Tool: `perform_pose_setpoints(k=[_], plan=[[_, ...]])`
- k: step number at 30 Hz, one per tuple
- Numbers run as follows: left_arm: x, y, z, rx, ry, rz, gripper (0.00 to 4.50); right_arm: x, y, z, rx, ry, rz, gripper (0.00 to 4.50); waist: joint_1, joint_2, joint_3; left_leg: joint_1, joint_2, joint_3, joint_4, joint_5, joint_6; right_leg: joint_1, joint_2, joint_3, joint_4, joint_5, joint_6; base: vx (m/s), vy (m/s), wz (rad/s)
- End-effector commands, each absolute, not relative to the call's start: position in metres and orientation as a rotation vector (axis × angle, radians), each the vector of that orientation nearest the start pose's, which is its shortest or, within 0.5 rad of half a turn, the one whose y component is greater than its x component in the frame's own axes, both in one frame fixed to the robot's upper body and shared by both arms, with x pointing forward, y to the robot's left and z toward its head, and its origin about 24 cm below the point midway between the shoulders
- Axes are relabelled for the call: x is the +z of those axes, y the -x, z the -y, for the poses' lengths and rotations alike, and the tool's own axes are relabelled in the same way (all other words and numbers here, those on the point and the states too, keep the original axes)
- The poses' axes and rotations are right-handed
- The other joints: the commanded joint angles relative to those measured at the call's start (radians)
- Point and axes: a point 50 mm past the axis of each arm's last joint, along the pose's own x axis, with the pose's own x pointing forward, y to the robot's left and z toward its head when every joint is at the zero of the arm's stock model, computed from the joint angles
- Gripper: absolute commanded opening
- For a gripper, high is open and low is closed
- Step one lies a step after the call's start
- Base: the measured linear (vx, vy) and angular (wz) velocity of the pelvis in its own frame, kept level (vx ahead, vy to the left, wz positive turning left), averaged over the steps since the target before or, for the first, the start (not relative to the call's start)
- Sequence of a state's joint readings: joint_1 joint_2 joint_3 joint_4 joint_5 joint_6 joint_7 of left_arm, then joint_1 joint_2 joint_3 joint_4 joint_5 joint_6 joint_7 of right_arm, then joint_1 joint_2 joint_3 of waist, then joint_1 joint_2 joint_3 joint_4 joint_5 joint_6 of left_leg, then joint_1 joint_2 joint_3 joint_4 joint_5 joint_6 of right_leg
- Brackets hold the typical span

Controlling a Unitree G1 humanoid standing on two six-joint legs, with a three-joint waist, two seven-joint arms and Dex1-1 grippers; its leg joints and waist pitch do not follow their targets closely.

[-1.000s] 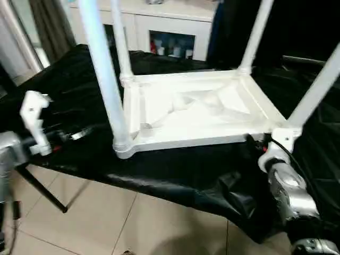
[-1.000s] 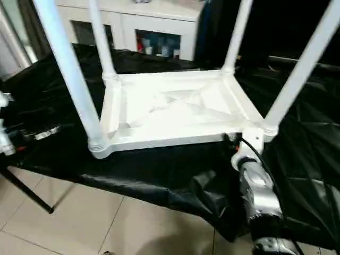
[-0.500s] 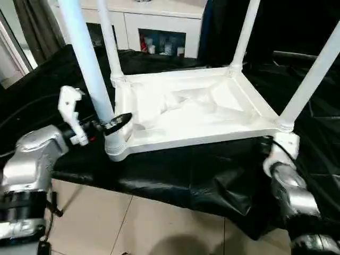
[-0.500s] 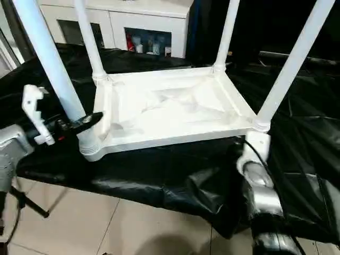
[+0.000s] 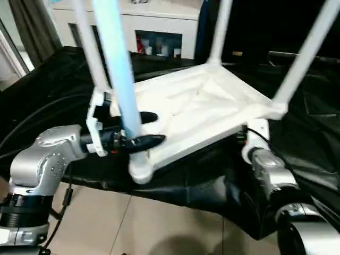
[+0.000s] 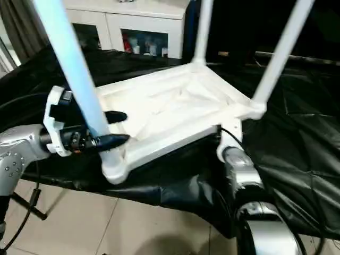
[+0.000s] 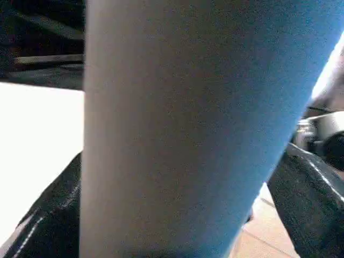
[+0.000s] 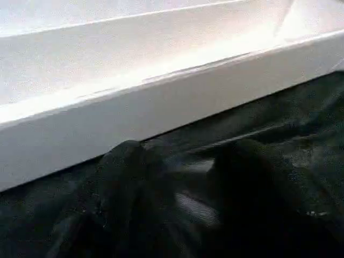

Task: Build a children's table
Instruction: Rotate table base

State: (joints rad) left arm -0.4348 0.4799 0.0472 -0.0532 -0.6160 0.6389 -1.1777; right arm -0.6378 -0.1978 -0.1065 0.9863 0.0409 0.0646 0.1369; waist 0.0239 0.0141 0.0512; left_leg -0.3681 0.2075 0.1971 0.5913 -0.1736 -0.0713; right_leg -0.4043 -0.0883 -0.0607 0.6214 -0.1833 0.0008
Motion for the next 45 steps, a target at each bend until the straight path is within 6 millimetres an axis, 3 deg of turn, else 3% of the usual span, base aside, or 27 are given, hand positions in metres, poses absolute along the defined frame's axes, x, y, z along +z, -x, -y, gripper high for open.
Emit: perform_pose_setpoints(k=[1, 7, 9, 12, 13, 15, 16, 18, 20, 21, 24, 29, 32, 34, 35, 36, 40, 42, 43, 44, 45], plan=[[0.168, -0.275, -0.139, -1.47, 0.183, -0.027, 4.46, 0.012, -0.354, 0.154, 0.207, 0.078, -0.402, 3.01, 0.006, -0.003, -0.06, 0.011, 0.011, -0.008, -0.067, -0.277, -0.018, 0.042, -0.039, 0.037, -0.076, -0.273, -0.213, 0.0, 0.0, 0.0], [0.169, -0.274, -0.096, -1.587, 0.211, 0.003, 4.46, 0.012, -0.353, 0.106, 0.417, 0.101, -0.392, 3.01, -0.006, -0.011, -0.06, 0.003, 0.011, -0.011, -0.068, -0.273, -0.015, 0.047, -0.04, 0.037, -0.075, -0.257, -0.22, 0.0, 0.0, 0.0], [0.168, -0.277, -0.088, -1.589, 0.202, 0.007, 4.46, 0.012, -0.353, 0.1, 0.442, 0.111, -0.39, 3.01, -0.013, -0.014, -0.062, -0.005, 0.011, -0.014, -0.069, -0.253, -0.011, 0.055, -0.041, 0.035, -0.071, -0.242, -0.218, 0.0, 0.0, 0.0], [0.163, -0.287, -0.072, -1.553, 0.161, 0.011, 4.46, 0.011, -0.352, 0.09, 0.467, 0.129, -0.387, 3.01, -0.014, -0.017, -0.064, 0.001, 0.012, -0.01, -0.065, -0.235, 0.002, 0.051, -0.041, 0.038, -0.075, -0.214, -0.225, 0.0, 0.0, 0.0], [0.159, -0.299, -0.063, -1.484, 0.104, 0.011, 4.46, 0.011, -0.352, 0.089, 0.46, 0.134, -0.384, 3.01, -0.014, -0.015, -0.064, 0.002, 0.01, -0.009, -0.063, -0.227, 0.013, 0.05, -0.038, 0.038, -0.076, -0.183, -0.236, 0.0, 0.0, 0.0], [0.157, -0.306, -0.058, -1.433, 0.054, 0.01, 4.46, 0.011, -0.353, 0.089, 0.45, 0.133, -0.382, 3.01, -0.014, -0.012, -0.065, 0.002, 0.01, -0.011, -0.063, -0.225, 0.013, 0.054, -0.04, 0.037, -0.071, -0.175, -0.24, 0.0, 0.0, 0.0], [0.155, -0.314, -0.056, -1.379, 0.012, 0.011, 4.46, 0.012, -0.353, 0.09, 0.44, 0.135, -0.378, 3.01, -0.013, -0.013, -0.064, 0.006, 0.011, -0.009, -0.063, -0.24, 0.017, 0.048, -0.038, 0.038, -0.078, -0.188, -0.237, 0.0, 0.0, 0.0], [0.153, -0.326, -0.057, -1.285, -0.038, 0.014, 4.46, 0.013, -0.355, 0.096, 0.4, 0.144, -0.372, 3.01, -0.008, -0.006, -0.066, 0.005, 0.012, -0.011, -0.063, -0.227, 0.018, 0.052, -0.04, 0.037, -0.074, -0.161, -0.247, 0.0, 0.0, 0.0], [0.151, -0.333, -0.06, -1.232, -0.077, 0.01, 4.46, 0.014, -0.357, 0.102, 0.368, 0.14, -0.37, 3.01, -0.004, -0.007, -0.067, 0.01, 0.013, -0.009, -0.062, -0.226, 0.016, 0.051, -0.038, 0.037, -0.073, -0.142, -0.254, 0.0, 0.0, 0.0], [0.148, -0.338, -0.065, -1.189, -0.11, -0.001, 4.46, 0.014, -0.358, 0.109, 0.335, 0.136, -0.369, 3.01, -0.005, -0.008, -0.066, 0.006, 0.011, -0.011, -0.063, -0.232, 0.016, 0.054, -0.037, 0.036, -0.071, -0.139, -0.255, 0.0, 0.0, 0.0], [0.141, -0.341, -0.076, -1.161, -0.162, -0.025, 4.46, 0.012, -0.357, 0.119, 0.291, 0.109, -0.375, 3.01, -0.003, -0.009, -0.066, 0.007, 0.011, -0.01, -0.062, -0.246, 0.019, 0.053, -0.041, 0.036, -0.076, -0.186, -0.246, 0.0, 0.0, 0.0], [0.128, -0.333, -0.088, -1.218, -0.206, -0.096, 4.46, 0.011, -0.355, 0.131, 0.268, 0.107, -0.366, 3.01, 0.0, -0.008, -0.067, 0.008, 0.014, -0.01, -0.063, -0.237, 0.021, 0.049, -0.041, 0.036, -0.072, -0.17, -0.257, 0.0, 0.0, 0.0], [0.115, -0.315, -0.098, -1.345, -0.206, -0.17, 4.46, 0.014, -0.353, 0.148, 0.293, 0.118, -0.345, 3.01, 0.006, -0.011, -0.067, 0.009, 0.016, -0.009, -0.065, -0.24, 0.02, 0.048, -0.041, 0.037, -0.071, -0.17, -0.258, 0.0, 0.0, 0.0], [0.111, -0.312, -0.101, -1.357, -0.223, -0.194, 4.46, 0.016, -0.352, 0.152, 0.321, 0.128, -0.342, 3.01, 0.017, -0.01, -0.066, 0.01, 0.018, -0.007, -0.065, -0.225, 0.026, 0.048, -0.038, 0.038, -0.067, -0.136, -0.257, 0.0, 0.0, 0.0], [0.105, -0.311, -0.104, -1.356, -0.256, -0.219, 4.46, 0.018, -0.35, 0.157, 0.369, 0.149, -0.334, 3.01, 0.02, -0.008, -0.067, 0.014, 0.017, -0.005, -0.064, -0.225, 0.026, 0.044, -0.037, 0.038, -0.068, -0.13, -0.261, 0.0, 0.0, 0.0], [0.1, -0.311, -0.107, -1.353, -0.281, -0.238, 4.46, 0.02, -0.348, 0.16, 0.413, 0.172, -0.323, 3.01, 0.022, -0.012, -0.066, 0.014, 0.017, -0.004, -0.064, -0.233, 0.029, 0.046, -0.035, 0.037, -0.07, -0.137, -0.257, 0.0, 0.0, 0.0], [0.082, -0.314, -0.122, -1.324, -0.386, -0.324, 4.09, 0.033, -0.331, 0.176, 0.662, 0.28, -0.301, 3.01, 0.04, -0.015, -0.064, 0.013, 0.019, -0.007, -0.067, -0.244, 0.028, 0.049, -0.038, 0.039, -0.075, -0.176, -0.211, 0.0, 0.0, 0.0], [0.078, -0.32, -0.126, -1.305, -0.398, -0.354, 3.93, 0.047, -0.319, 0.185, 0.789, 0.331, -0.283, 3.01, 0.045, -0.01, -0.061, 0.012, 0.014, -0.006, -0.067, -0.237, 0.039, 0.053, -0.031, 0.038, -0.082, -0.177, -0.194, 0.0, 0.0, 0.0], [0.078, -0.321, -0.128, -1.305, -0.401, -0.365, 3.82, 0.051, -0.316, 0.186, 0.822, 0.338, -0.278, 3.01, 0.049, -0.015, -0.064, 0.011, 0.018, -0.007, -0.065, -0.225, 0.045, 0.053, -0.037, 0.04, -0.076, -0.155, -0.194, 0.0, 0.0, 0.0], [0.076, -0.323, -0.13, -1.31, -0.42, -0.387, 3.74, 0.065, -0.307, 0.188, 0.93, 0.36, -0.266, 3.01, 0.052, -0.006, -0.064, 0.008, 0.016, -0.009, -0.065, -0.218, 0.047, 0.055, -0.039, 0.038, -0.076, -0.161, -0.2, 0.0, 0.0, 0.0], [0.076, -0.323, -0.13, -1.31, -0.42, -0.388, 3.68, 0.065, -0.307, 0.188, 0.93, 0.36, -0.266, 3.01, 0.052, -0.011, -0.064, 0.008, 0.017, -0.008, -0.065, -0.224, 0.05, 0.056, -0.038, 0.038, -0.08, -0.164, -0.199, 0.0, 0.0, 0.0]])
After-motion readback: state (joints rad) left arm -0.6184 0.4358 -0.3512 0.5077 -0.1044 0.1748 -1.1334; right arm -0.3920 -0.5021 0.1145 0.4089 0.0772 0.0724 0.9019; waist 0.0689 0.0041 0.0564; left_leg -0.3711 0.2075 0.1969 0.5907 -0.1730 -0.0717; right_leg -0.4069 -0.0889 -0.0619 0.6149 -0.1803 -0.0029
